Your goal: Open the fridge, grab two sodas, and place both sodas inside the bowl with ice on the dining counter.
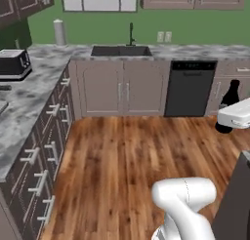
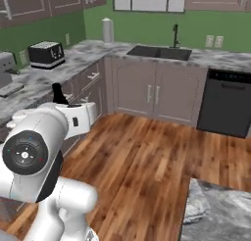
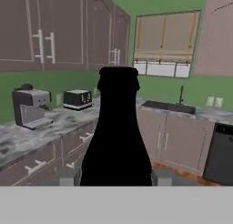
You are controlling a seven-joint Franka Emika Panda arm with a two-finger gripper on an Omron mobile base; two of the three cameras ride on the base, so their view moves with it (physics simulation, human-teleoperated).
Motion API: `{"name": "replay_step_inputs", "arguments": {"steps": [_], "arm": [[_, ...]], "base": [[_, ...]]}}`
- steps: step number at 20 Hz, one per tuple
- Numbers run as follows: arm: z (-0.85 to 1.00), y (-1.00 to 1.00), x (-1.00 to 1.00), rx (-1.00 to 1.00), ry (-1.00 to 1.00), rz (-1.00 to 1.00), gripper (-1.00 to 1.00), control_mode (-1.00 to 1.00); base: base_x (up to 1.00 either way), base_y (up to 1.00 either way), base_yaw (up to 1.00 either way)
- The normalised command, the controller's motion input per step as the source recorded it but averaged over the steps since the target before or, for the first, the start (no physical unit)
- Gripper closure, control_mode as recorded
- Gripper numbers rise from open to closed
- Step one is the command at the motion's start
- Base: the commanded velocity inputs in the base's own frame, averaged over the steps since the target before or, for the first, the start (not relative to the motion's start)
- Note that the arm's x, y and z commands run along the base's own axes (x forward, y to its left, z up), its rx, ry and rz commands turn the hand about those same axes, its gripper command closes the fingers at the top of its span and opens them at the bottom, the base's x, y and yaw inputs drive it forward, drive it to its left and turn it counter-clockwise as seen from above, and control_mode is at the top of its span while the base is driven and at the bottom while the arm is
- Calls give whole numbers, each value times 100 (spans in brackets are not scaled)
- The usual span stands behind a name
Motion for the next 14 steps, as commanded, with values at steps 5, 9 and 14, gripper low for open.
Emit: {"name": "replay_step_inputs", "arguments": {"steps": [5, 9, 14], "arm": [[0, 0, 0, 0, 0, 0, 100, 100], [0, 0, 0, 0, 0, 0, 100, 100], [0, 0, 0, 0, 0, 0, 100, 100]], "base": [[16, -1, -60], [31, 1, -59], [26, 5, -60]]}}
